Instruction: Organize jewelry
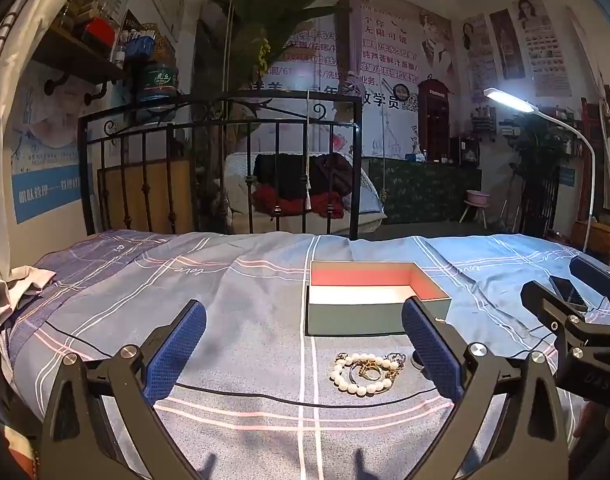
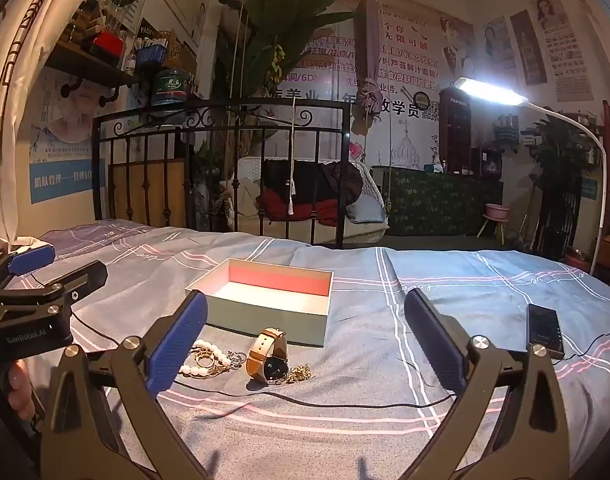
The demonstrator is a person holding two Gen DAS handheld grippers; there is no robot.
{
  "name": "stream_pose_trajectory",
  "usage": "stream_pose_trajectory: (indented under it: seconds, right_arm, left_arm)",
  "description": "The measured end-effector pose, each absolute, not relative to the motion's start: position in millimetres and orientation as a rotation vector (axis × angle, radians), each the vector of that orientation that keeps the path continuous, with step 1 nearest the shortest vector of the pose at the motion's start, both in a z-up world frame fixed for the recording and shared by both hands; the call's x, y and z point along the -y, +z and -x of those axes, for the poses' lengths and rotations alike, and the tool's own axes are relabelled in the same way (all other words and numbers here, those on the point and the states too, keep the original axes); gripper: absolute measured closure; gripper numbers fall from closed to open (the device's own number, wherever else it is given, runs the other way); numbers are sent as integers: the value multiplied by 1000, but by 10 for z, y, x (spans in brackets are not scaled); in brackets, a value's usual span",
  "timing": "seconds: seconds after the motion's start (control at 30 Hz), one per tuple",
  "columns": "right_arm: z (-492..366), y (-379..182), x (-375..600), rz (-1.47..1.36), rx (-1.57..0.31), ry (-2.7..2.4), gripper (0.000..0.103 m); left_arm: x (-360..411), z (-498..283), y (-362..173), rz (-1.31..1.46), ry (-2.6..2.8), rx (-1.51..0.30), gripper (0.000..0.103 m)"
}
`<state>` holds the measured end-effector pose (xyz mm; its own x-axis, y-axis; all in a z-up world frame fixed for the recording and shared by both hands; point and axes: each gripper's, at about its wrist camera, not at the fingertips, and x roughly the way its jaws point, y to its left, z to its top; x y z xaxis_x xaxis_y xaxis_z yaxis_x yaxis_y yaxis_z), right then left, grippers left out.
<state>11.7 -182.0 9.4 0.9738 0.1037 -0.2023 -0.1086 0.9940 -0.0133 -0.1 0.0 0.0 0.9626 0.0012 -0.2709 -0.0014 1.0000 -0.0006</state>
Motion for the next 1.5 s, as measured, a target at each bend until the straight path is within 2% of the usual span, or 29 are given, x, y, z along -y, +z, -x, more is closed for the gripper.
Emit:
stream_pose_trajectory:
  seconds: [1.5]
  right_arm:
    - [-166, 67, 1834, 21, -219, 91, 6]
  left_arm:
    - [67, -40, -57, -23, -11, -298, 6]
